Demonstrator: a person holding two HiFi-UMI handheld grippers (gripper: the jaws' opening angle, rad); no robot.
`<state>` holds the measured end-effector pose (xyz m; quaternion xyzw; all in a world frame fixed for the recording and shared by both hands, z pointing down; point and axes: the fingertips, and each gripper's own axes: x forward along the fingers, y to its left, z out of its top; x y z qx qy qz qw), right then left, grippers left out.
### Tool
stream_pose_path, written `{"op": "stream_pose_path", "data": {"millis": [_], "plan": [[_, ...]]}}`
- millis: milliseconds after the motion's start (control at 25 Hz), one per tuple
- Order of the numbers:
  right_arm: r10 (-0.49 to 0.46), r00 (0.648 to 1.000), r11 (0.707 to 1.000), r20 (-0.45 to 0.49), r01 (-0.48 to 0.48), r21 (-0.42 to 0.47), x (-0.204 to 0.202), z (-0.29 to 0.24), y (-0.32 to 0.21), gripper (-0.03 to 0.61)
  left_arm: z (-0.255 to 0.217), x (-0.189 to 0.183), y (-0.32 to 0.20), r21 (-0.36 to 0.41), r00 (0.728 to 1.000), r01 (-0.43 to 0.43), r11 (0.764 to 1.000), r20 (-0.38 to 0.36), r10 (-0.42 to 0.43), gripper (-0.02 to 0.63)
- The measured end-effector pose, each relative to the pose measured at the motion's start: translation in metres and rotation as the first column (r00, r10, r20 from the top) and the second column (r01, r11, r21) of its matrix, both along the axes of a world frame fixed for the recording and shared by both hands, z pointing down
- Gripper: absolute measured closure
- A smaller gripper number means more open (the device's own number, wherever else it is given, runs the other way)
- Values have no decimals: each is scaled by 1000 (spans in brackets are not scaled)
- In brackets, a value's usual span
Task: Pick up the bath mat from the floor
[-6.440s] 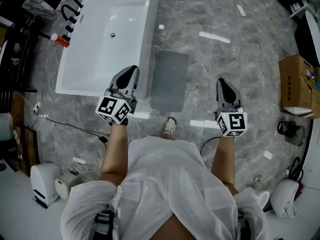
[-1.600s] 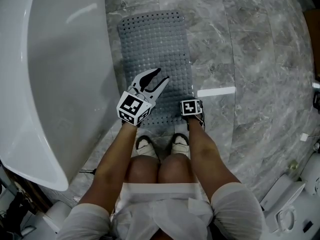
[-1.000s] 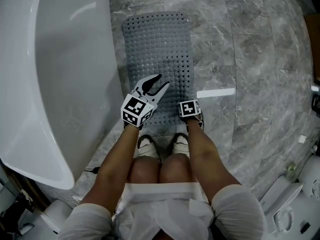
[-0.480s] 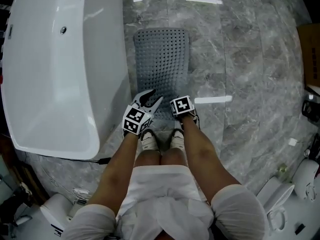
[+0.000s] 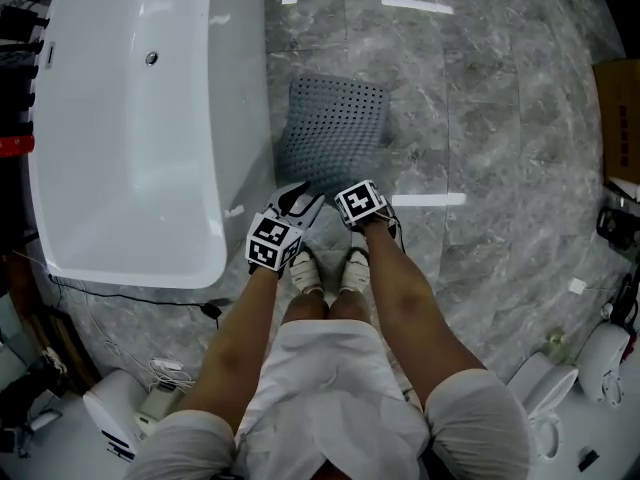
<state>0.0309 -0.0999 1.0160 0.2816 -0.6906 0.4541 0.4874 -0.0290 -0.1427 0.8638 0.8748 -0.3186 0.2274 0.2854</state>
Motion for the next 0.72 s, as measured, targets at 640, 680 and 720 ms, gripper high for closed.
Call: {"op": "stream_pose_path", "data": {"millis": [640, 680, 720], "plan": [[-136, 990, 990, -33, 137, 19, 19, -94, -17, 526, -71, 7, 5, -65, 999, 19, 998, -30, -21, 457], [-133, 991, 991, -35, 133, 16, 20, -100, -18, 526, -76, 6, 3, -66, 999, 25, 998, -33, -27, 457], [-130, 991, 991, -37, 131, 14, 21, -107, -18, 527, -83, 5, 1, -66, 999, 29, 997, -35, -32, 457]]}}
